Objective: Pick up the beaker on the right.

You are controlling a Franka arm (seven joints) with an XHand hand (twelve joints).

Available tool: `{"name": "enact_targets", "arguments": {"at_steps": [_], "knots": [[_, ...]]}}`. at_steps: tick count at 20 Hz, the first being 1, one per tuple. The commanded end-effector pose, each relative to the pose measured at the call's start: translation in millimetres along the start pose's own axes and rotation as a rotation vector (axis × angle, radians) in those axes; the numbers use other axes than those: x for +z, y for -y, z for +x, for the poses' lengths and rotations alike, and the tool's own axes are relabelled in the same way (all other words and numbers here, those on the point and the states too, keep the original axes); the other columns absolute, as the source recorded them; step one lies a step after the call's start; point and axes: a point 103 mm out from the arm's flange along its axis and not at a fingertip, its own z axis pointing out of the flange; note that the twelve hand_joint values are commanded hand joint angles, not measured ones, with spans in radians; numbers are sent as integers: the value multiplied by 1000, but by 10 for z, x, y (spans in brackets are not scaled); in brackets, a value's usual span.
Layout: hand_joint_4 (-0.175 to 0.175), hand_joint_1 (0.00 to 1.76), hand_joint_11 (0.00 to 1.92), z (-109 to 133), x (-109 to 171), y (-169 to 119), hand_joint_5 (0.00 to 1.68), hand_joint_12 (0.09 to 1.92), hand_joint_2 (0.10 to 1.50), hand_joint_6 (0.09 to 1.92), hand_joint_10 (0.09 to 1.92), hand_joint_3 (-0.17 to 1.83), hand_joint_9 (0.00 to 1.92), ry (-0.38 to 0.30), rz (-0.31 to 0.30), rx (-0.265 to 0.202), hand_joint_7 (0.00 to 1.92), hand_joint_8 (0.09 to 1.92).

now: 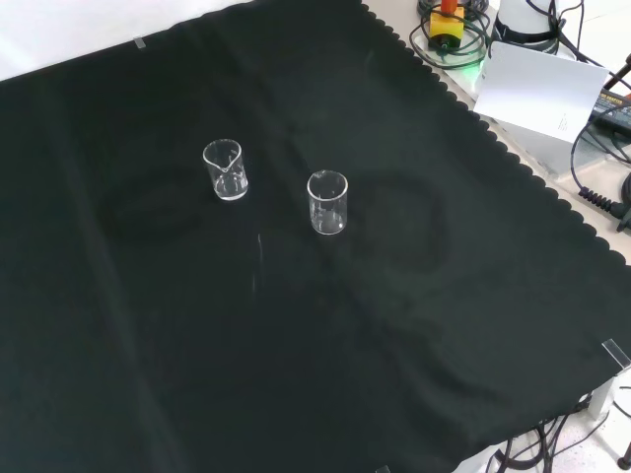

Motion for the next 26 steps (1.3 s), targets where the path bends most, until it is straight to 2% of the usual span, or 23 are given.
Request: {"name": "enact_targets", "arguments": {"at_steps": [1, 4, 12, 20, 24, 26], "knots": [[-33, 47, 0, -11, -9, 4, 166, 1240, 1141, 234, 661, 517, 87, 7, -10, 1, 12, 399], [-32, 8, 0, -52, -18, 7, 223, 1251, 1233, 91, 667, 362, 79, 9, -4, 8, 1, 411], [-33, 1, 0, -194, 70, -46, 245, 1252, 1261, 87, 667, 310, 79, 8, 15, 32, 1, 423], [-35, 23, 0, -332, 474, -225, 255, 1256, 1259, 87, 672, 292, 93, -27, 60, 82, 12, 445], [-41, 83, 0, -437, 706, -462, 280, 1297, 1236, 87, 694, 265, 145, -52, 80, 86, 55, 490], [-45, 130, 0, -489, 822, -650, 298, 1320, 1214, 87, 711, 250, 184, -76, 64, 77, 83, 515]]}}
